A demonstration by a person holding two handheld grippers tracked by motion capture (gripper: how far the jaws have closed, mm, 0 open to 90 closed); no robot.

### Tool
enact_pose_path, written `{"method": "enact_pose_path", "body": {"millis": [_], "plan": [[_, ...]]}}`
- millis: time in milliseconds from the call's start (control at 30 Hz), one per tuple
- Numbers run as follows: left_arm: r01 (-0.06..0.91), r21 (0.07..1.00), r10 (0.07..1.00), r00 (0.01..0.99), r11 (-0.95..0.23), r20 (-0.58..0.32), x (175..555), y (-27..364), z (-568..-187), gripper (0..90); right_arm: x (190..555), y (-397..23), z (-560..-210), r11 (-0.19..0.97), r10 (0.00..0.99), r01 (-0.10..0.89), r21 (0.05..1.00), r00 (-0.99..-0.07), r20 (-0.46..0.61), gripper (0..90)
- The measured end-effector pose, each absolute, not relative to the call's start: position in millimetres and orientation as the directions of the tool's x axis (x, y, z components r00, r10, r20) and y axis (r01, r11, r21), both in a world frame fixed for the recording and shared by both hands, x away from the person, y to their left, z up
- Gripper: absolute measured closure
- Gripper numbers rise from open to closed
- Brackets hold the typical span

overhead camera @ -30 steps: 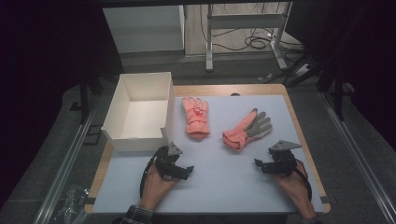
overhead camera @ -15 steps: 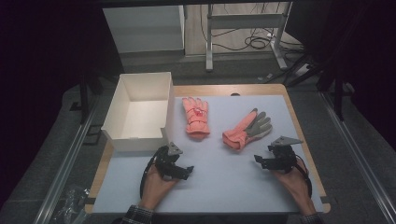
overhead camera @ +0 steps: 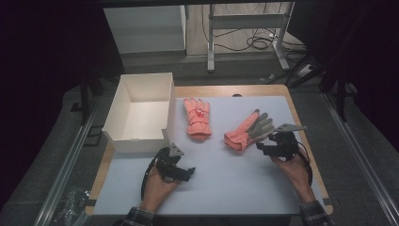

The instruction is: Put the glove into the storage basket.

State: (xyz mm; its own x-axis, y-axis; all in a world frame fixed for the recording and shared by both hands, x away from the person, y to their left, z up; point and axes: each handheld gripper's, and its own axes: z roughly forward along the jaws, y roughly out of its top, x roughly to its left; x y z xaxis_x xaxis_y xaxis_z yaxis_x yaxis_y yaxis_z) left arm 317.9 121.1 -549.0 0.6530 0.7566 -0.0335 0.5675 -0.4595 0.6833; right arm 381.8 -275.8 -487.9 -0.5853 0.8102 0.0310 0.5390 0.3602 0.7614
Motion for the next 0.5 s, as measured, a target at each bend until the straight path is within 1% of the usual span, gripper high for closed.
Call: {"method": "enact_pose_path", "body": {"millis": [67,233,367,500], "plan": [[0.568,0.683,0.757,0.653,-0.459,-0.034,318,121,-549,0.5,388,-274,-485,0.360,0.815,0.539,0.762,-0.579,0.024,35.2],[0.568,0.683,0.757,0.653,-0.459,-0.034,318,121,-549,0.5,408,-268,-479,0.341,0.829,0.542,0.768,-0.559,0.027,44.2],[0.568,0.683,0.757,0.653,-0.459,-0.034,318,121,-549,0.5,418,-262,-478,0.332,0.839,0.544,0.771,-0.543,0.022,46.9],[0.568,0.684,0.757,0.652,-0.458,-0.034,318,121,-549,0.5,431,-254,-480,0.338,0.853,0.550,0.764,-0.522,-0.002,47.0]]}}
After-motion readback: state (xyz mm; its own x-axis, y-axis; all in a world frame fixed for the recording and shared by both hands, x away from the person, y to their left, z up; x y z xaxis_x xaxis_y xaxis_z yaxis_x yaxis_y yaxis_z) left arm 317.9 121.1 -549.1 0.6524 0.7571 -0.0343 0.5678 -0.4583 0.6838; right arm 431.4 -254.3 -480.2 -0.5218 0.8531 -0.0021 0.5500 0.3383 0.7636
